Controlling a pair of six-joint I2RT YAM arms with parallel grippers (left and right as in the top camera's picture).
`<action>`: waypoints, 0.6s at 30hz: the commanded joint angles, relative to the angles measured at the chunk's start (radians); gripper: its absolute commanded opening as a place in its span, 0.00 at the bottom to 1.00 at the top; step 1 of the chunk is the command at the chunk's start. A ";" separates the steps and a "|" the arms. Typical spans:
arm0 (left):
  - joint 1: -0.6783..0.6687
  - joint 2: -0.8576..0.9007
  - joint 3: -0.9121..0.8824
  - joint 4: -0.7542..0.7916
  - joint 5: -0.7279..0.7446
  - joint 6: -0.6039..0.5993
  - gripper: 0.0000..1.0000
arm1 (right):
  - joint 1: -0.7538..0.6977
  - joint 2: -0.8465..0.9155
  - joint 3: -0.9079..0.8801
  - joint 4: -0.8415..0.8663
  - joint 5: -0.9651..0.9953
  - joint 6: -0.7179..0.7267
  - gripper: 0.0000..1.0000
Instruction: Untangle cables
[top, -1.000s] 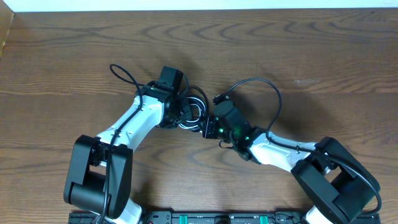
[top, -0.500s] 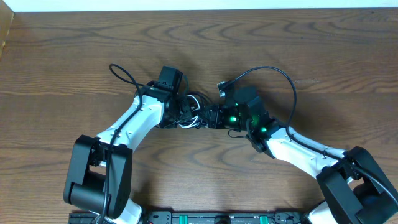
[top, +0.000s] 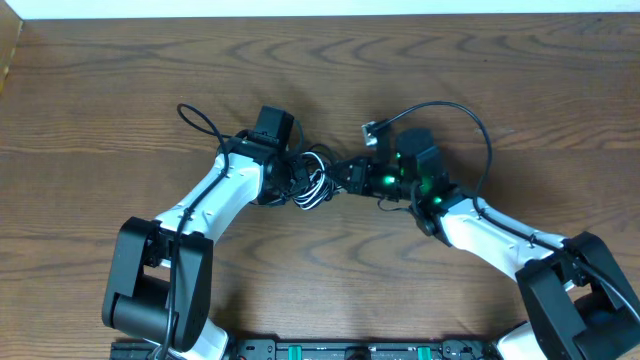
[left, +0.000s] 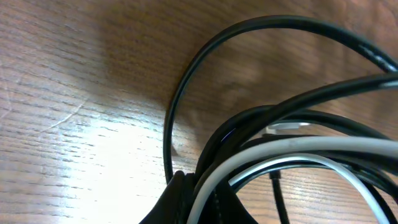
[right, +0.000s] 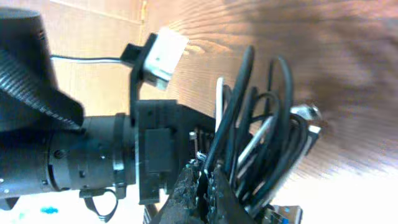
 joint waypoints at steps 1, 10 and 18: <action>0.011 0.007 -0.006 -0.006 -0.006 0.010 0.08 | -0.024 -0.016 0.011 -0.049 -0.006 0.026 0.01; 0.045 0.007 -0.006 -0.014 0.024 0.021 0.08 | -0.018 -0.016 0.011 -0.287 0.085 -0.031 0.01; 0.049 0.007 -0.006 -0.014 0.024 0.021 0.08 | 0.043 -0.016 0.011 -0.336 0.082 -0.146 0.01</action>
